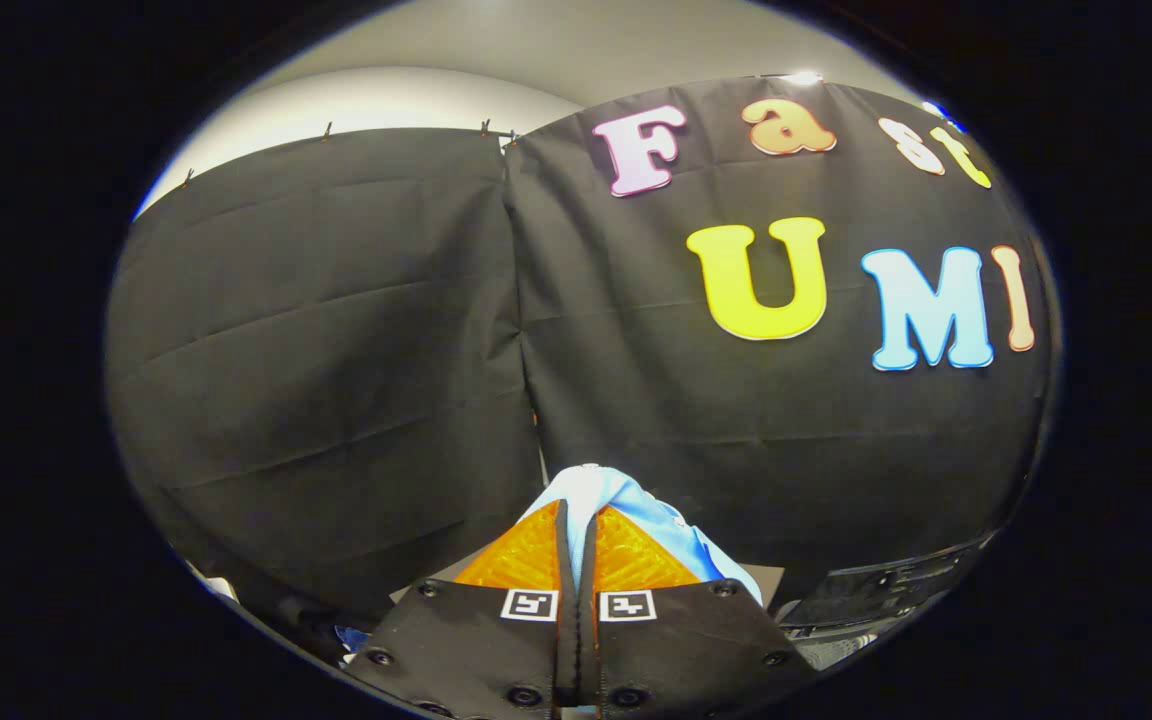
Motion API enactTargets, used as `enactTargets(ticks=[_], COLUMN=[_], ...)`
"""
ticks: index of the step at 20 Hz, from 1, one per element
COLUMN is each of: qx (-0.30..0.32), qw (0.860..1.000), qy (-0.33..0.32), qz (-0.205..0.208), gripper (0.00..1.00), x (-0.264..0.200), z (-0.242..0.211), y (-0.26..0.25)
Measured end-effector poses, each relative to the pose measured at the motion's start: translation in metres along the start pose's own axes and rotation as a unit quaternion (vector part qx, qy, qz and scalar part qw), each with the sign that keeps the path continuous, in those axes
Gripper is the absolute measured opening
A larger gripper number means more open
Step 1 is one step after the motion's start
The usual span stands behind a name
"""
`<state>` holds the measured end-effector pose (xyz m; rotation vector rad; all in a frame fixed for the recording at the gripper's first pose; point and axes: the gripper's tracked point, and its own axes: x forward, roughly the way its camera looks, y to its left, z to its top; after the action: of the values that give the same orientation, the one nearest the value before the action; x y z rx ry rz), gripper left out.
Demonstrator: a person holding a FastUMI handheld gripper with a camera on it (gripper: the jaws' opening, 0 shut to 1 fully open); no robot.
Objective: Put the clothes into the washing machine and then close the washing machine lid.
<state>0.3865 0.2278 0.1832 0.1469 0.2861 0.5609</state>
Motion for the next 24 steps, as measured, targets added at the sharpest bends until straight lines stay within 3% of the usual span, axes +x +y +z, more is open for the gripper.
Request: enactTargets(ticks=[15,24], qx=[0.055,0.078], qw=[0.985,0.969], qy=[-0.032,-0.026], qz=[-0.162,-0.233], gripper=[0.01,0.01], x=[-0.127,-0.187], z=[0.014,-0.015], y=[-0.204,-0.275])
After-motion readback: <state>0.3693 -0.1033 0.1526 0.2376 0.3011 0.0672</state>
